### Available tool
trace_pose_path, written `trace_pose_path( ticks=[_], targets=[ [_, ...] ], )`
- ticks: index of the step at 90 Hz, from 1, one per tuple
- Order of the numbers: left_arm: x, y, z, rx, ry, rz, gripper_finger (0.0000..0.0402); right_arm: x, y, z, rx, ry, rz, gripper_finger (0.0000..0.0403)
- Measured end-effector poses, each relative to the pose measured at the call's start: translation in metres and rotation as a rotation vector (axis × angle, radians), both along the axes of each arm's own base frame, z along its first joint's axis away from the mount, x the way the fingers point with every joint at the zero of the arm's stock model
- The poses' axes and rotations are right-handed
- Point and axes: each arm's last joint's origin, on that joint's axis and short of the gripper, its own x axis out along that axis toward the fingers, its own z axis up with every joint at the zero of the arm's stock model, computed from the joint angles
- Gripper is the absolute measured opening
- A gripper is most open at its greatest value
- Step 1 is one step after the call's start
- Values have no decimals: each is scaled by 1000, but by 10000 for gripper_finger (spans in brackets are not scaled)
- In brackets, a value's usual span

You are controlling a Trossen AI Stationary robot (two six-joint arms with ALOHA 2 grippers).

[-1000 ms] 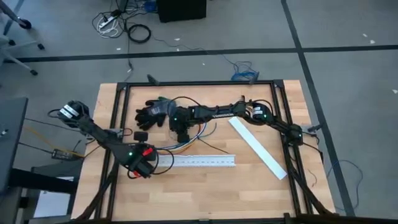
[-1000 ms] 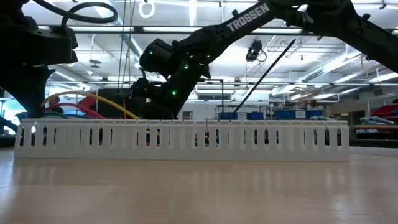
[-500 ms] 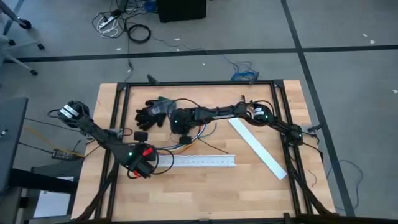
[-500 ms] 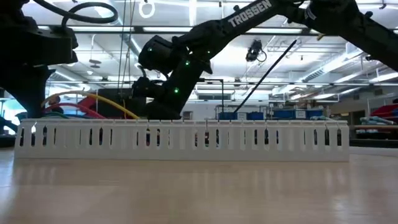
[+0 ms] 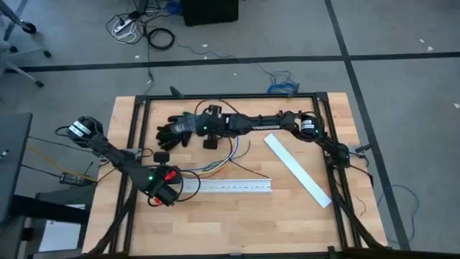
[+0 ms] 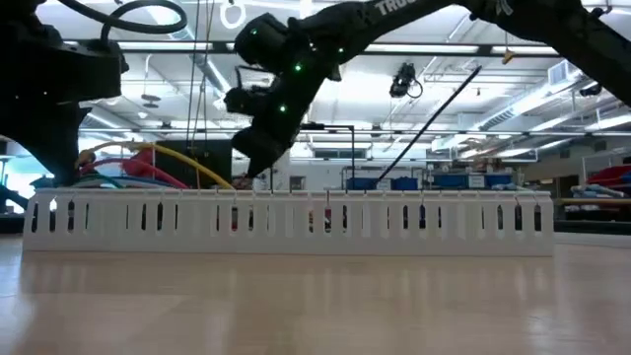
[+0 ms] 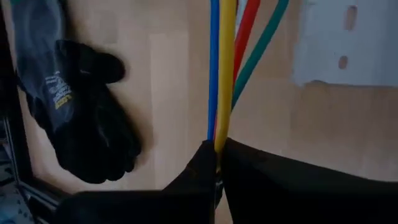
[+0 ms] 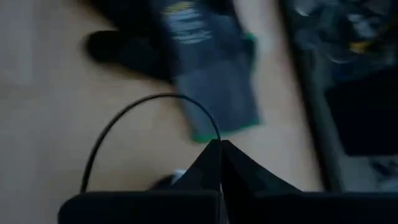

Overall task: Ziptie cables
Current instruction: Wrap the cable wires with the black zip tie

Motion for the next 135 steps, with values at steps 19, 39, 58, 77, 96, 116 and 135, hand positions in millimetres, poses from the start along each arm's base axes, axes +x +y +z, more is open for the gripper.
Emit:
trace_pose_path(
  ticks=[19,39,58,77,96,116,135],
  targets=[
    [2,8,2,115,-58,27,0,-15,-13,30,-35,-8,-48,0],
    [15,28,3,176,-101,104,0,-45,-24,72,-36,22,-96,0],
    [40,50,3,155,-136,75,0,-87,-46,110,-1,25,-188,0],
    [78,88,9,96,-282,17,0,-126,-51,113,28,-1,-248,0],
    [102,120,20,82,-428,-95,0,-174,-42,103,87,-136,-277,0],
    [110,141,26,5,-543,-97,0,-223,-28,90,181,-281,-299,0],
    [109,124,0,-133,-378,-141,0,-241,-3,76,287,-374,-216,0]
  ],
)
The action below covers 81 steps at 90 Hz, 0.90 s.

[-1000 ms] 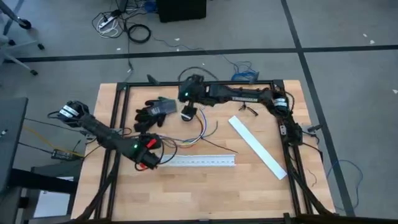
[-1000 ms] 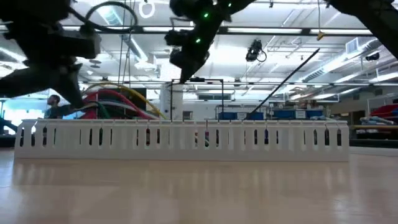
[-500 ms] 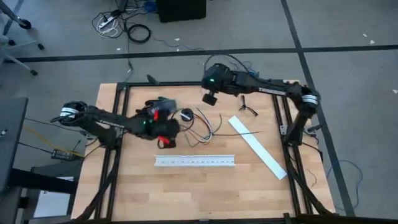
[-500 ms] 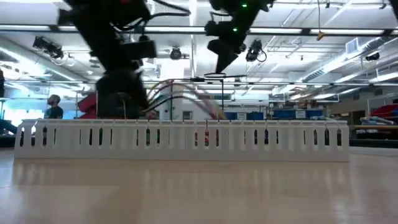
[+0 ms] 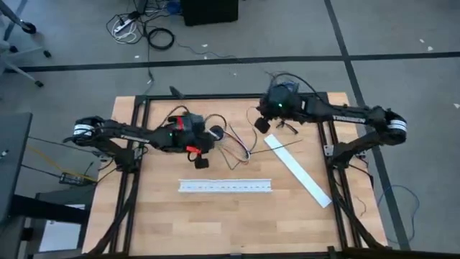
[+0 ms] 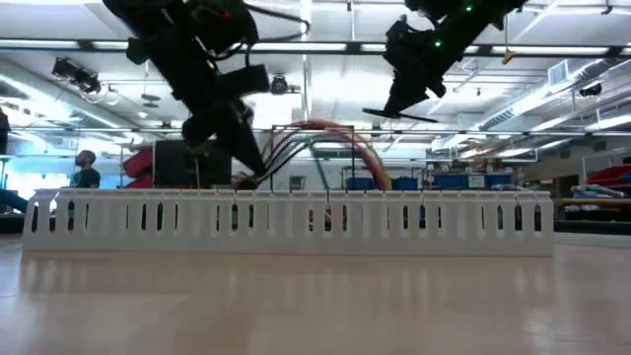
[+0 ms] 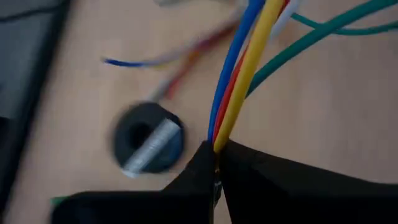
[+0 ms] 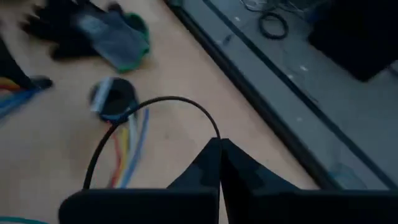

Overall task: Ziptie cables
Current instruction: Wrap the cable wires with the black zip tie

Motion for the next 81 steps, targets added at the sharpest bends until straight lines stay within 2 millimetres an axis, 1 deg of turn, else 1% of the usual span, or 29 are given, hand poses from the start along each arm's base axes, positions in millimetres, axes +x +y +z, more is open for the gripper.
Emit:
trace_pose_path(
  ticks=[8,19,29,43,54,62,70,76,81],
  targets=[
    [-4,-9,-16,-13,131,-20,0,2,10,-4,27,-42,65,0],
    [-9,-20,-35,-36,285,-63,0,7,24,-6,34,-52,120,0],
    [-10,-30,-43,-40,345,-102,0,13,35,-7,31,-59,158,0],
    [-10,-40,-44,-31,356,-136,5,15,45,-8,28,-57,200,0],
    [-7,-42,-40,-34,345,-117,26,16,52,-8,25,-55,221,0],
    [-2,-44,-35,-87,315,-112,55,16,56,-9,28,-44,236,0],
    [3,-47,-29,-155,276,-76,94,16,60,-9,29,-36,252,0],
    [9,-48,-23,-222,241,-43,125,17,63,-9,24,-33,265,0],
    [14,-50,-14,-294,215,-52,146,17,65,-9,17,-29,278,0]
  ],
)
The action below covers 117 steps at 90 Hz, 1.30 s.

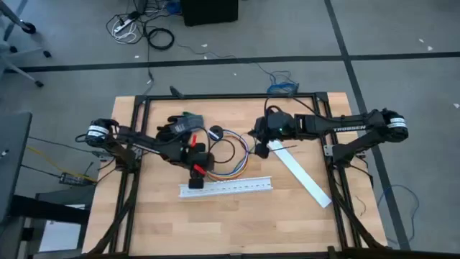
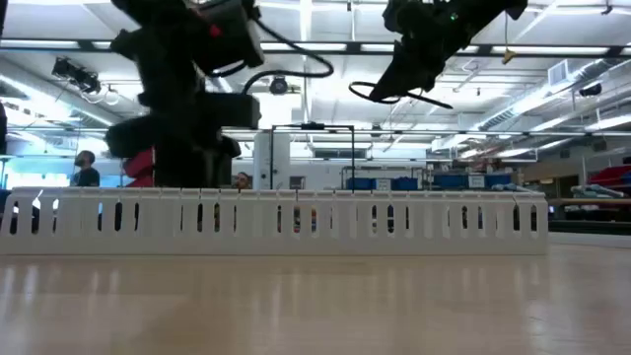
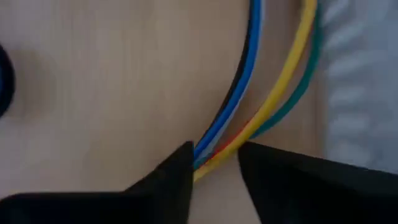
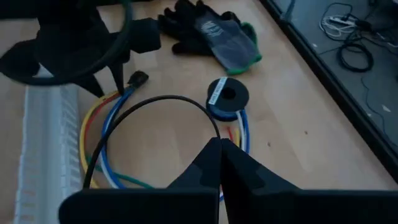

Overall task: Ziptie cables
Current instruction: Wrap the cable wires with the black zip tie

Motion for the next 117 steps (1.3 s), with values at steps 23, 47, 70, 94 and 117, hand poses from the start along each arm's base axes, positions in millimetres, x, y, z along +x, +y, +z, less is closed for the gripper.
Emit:
trace_pose_path(
  ticks=[23,47,70,94,117],
  targets=[
    [16,-6,56,-155,-152,-59,178,2,21,3,-183,20,101,0],
    [14,-11,122,-412,-461,-126,177,1,54,5,-374,38,179,0],
    [26,-13,151,-670,-698,-48,177,-1,96,19,-580,-66,259,0],
    [48,-11,132,-754,-680,94,176,-3,112,27,-671,-136,336,0],
    [49,-12,138,-777,-730,83,176,-6,121,27,-665,-143,365,0]
  ],
)
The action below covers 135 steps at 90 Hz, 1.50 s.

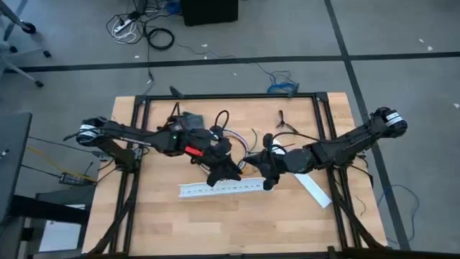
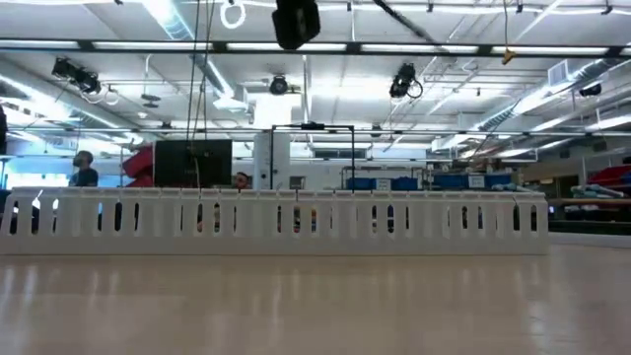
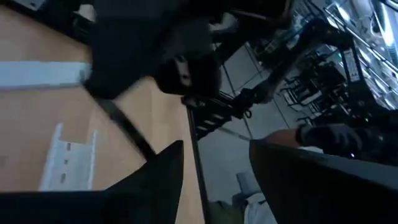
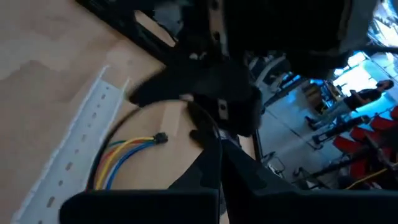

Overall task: Ziptie cables
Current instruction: Wrap the cable wires with the black zip tie

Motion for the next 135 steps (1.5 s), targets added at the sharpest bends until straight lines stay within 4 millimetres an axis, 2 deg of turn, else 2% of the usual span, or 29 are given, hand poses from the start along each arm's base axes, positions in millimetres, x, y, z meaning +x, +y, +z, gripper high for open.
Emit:
trace_pose_path(
  ticks=[9,24,40,54,73,85,135],
  targets=[
    [0,1,-2,19,20,27,176,-1,2,0,-5,-2,-7,0],
    [-1,3,-4,19,43,26,176,-4,2,-1,-56,2,-133,0],
    [-1,2,-4,7,41,-18,176,-6,1,-8,-26,60,-136,0],
    [-2,3,-8,26,79,20,176,-10,3,-14,9,100,-143,0],
    [-1,11,-9,65,79,69,176,-12,10,-19,138,177,31,0],
    [0,17,-10,72,82,92,176,-11,11,-18,145,160,43,0],
    [0,20,-9,85,68,98,176,5,-20,-8,97,72,1,0]
  ],
)
